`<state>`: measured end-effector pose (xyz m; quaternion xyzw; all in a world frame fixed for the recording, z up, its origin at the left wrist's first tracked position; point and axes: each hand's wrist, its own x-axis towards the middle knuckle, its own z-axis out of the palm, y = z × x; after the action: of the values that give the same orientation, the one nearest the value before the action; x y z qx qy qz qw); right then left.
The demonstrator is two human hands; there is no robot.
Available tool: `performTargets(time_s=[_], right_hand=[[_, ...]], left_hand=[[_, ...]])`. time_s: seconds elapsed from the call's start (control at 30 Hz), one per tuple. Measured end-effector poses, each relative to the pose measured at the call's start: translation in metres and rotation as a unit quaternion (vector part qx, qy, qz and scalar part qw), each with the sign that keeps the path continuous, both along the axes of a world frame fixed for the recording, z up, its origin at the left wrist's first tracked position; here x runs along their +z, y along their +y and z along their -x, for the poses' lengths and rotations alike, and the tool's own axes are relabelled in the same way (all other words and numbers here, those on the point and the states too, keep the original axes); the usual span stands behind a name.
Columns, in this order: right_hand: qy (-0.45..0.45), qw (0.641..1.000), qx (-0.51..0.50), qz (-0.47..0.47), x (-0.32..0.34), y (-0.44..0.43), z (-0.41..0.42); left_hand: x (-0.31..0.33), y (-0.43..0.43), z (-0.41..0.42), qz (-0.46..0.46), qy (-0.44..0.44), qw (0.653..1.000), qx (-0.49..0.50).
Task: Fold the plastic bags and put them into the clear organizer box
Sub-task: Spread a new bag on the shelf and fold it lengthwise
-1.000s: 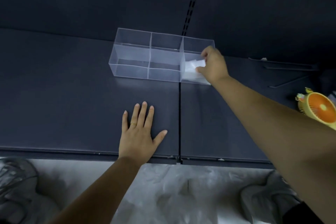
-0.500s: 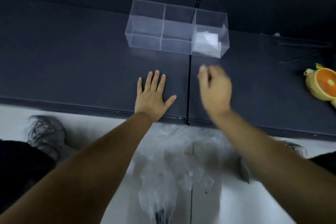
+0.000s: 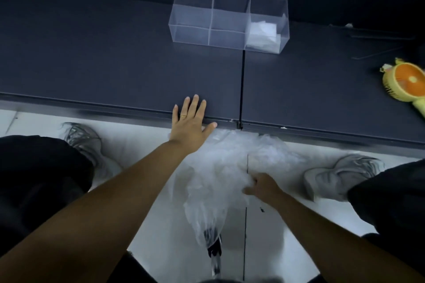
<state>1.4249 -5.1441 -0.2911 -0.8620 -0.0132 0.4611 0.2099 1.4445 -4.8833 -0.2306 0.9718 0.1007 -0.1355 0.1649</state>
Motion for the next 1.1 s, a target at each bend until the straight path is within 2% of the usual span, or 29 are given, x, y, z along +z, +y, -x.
performTargets(time_s=[0.13, 0.17, 0.27, 0.33, 0.4, 0.47, 0.6, 0.7, 0.77, 0.83, 0.87, 0.93, 0.97, 1.0, 1.07, 1.1], right_hand=[[0.011, 0.992, 0.024, -0.120, 0.072, 0.006, -0.052], [0.008, 0.988, 0.024, -0.155, 0.095, 0.008, -0.063], [-0.013, 0.972, -0.038, -0.232, 0.159, 0.010, -0.087], [-0.044, 0.958, -0.100, -0.265, 0.185, 0.007, -0.095], [-0.096, 0.952, -0.128, -0.260, 0.197, -0.001, -0.101], [-0.128, 0.947, -0.147, -0.255, 0.198, -0.012, -0.102], [-0.147, 0.932, -0.208, -0.259, 0.196, -0.027, -0.099], [-0.177, 0.916, -0.258, -0.253, 0.193, -0.025, -0.097], [-0.239, 0.914, -0.261, -0.199, 0.194, -0.021, -0.095], [-0.343, 0.903, -0.231, -0.114, 0.200, -0.015, -0.090], [-0.399, 0.882, -0.223, -0.115, 0.206, -0.008, -0.084], [-0.470, 0.835, -0.214, -0.188, 0.220, 0.011, -0.067], [-0.464, 0.835, -0.193, -0.223, 0.226, 0.021, -0.057], [-0.432, 0.855, -0.162, -0.236, 0.228, 0.032, -0.047], [-0.344, 0.910, -0.107, -0.205, 0.221, 0.047, -0.033], [-0.314, 0.926, -0.102, -0.185, 0.215, 0.050, -0.029]], left_hand=[[0.035, -0.027, -0.002, 0.141, 0.056, 0.988, -0.043], [0.044, -0.036, 0.000, 0.207, 0.076, 0.974, -0.052], [0.067, -0.051, 0.006, 0.420, 0.093, 0.902, -0.027], [0.075, -0.050, 0.006, 0.474, 0.068, 0.876, 0.065], [0.080, -0.039, 0.007, 0.490, 0.020, 0.856, 0.161], [0.085, -0.023, 0.011, 0.513, -0.008, 0.831, 0.216], [0.093, 0.004, 0.029, 0.561, 0.009, 0.801, 0.210], [0.096, 0.010, 0.036, 0.595, 0.001, 0.766, 0.242], [0.100, 0.008, 0.035, 0.607, -0.006, 0.747, 0.271], [0.104, 0.001, 0.031, 0.611, -0.016, 0.730, 0.306], [0.108, -0.003, 0.030, 0.608, -0.025, 0.724, 0.326], [0.113, -0.009, 0.028, 0.617, -0.037, 0.706, 0.346], [0.116, -0.013, 0.027, 0.629, -0.040, 0.692, 0.352], [0.120, -0.016, 0.028, 0.642, -0.040, 0.676, 0.359], [0.125, -0.021, 0.028, 0.658, -0.039, 0.657, 0.366], [0.126, -0.022, 0.028, 0.664, -0.038, 0.650, 0.368]])
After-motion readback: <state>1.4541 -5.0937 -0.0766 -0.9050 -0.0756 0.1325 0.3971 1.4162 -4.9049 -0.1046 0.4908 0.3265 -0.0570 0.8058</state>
